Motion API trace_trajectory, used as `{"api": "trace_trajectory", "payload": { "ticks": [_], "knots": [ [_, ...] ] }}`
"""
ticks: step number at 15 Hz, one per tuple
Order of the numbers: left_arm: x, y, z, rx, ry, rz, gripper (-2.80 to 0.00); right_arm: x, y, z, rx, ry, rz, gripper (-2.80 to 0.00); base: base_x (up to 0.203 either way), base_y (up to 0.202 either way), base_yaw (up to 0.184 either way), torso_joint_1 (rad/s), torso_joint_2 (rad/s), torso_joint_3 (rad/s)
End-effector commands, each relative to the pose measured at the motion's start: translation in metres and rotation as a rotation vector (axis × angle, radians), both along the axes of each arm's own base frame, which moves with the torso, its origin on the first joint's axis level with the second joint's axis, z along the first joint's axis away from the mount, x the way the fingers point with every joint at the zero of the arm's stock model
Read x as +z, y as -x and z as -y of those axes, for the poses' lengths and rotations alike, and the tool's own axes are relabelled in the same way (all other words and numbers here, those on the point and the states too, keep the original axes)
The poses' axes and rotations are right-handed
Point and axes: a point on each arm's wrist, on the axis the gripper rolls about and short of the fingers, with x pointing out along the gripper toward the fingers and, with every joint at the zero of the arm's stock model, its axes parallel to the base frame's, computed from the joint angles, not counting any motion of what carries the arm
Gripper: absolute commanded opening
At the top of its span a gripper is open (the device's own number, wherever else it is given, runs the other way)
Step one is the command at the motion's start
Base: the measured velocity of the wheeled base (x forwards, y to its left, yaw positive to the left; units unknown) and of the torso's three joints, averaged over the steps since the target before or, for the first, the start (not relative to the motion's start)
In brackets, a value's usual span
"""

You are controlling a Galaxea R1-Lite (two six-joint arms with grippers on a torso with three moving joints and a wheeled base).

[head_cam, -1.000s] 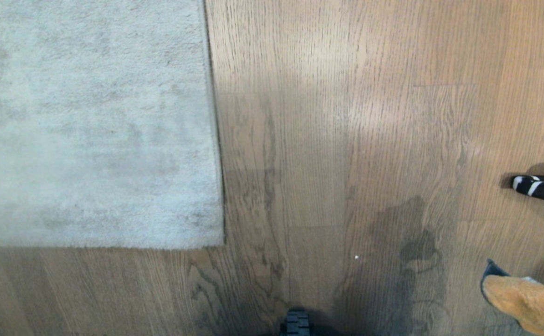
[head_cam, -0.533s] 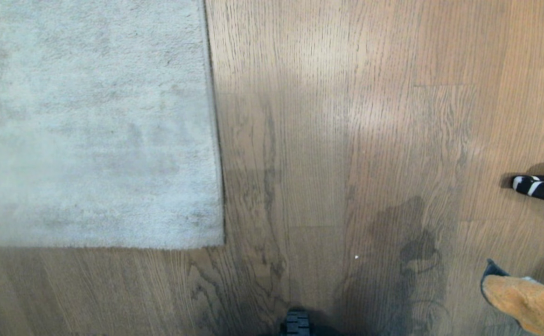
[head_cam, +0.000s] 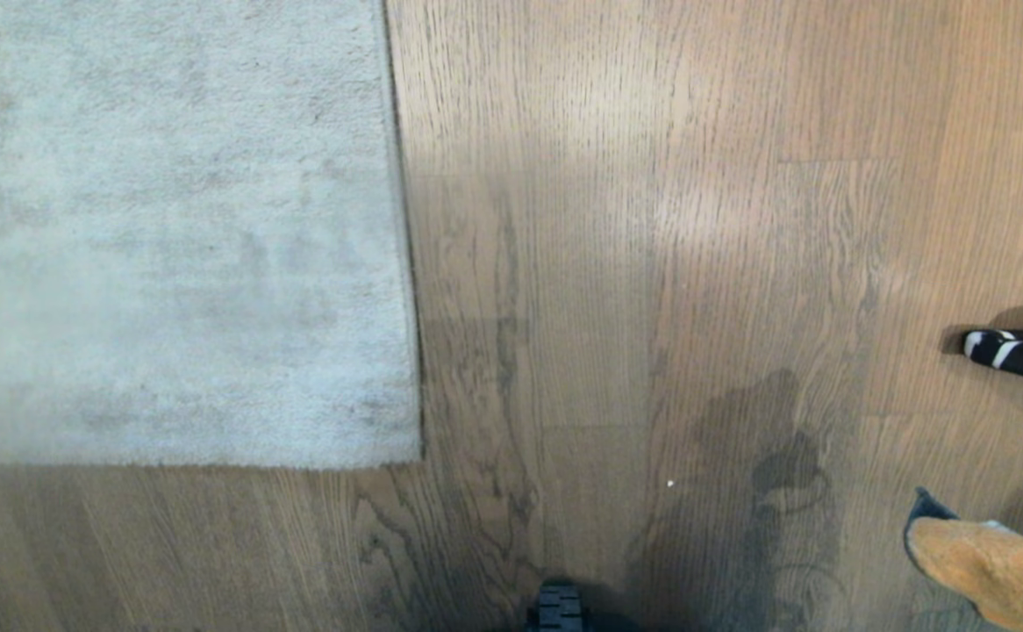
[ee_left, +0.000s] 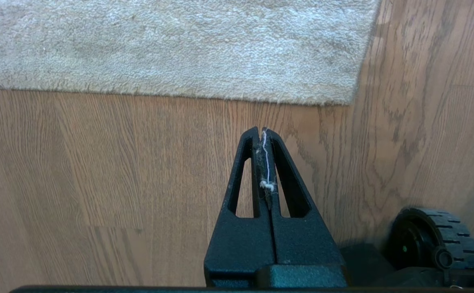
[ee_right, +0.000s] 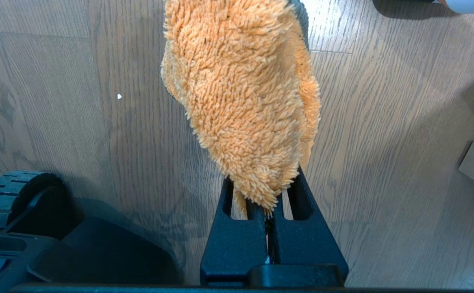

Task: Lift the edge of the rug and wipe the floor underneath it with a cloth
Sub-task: Lift up the carpet

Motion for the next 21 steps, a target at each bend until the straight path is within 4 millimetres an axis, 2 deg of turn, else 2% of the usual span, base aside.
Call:
{"api": "trace_trajectory", "payload": {
  "ticks": [1, 5, 17, 21],
  "knots": [
    [0.0, 0.0, 0.0, 0.001, 0.001, 0.0, -2.8, 0.0, 0.0, 0.0, 0.0, 0.001, -0.001, -2.8, 0.0, 0.0, 0.0, 0.0, 0.0, 0.0],
    [0.0, 0.0, 0.0, -0.001, 0.003, -0.004, -2.8, 0.0, 0.0, 0.0, 0.0, 0.001, -0.001, -2.8, 0.0, 0.0, 0.0, 0.0, 0.0, 0.0],
    [0.003, -0.011, 0.0, -0.007, -0.003, -0.165, -2.8, 0.0, 0.0, 0.0, 0.0, 0.0, -0.001, -2.8, 0.0, 0.0, 0.0, 0.0, 0.0, 0.0],
    [0.026, -0.022, 0.0, -0.023, 0.037, -0.229, -2.8, 0.0, 0.0, 0.0, 0.0, 0.0, -0.001, -2.8, 0.0, 0.0, 0.0, 0.0, 0.0, 0.0]
  ]
}}
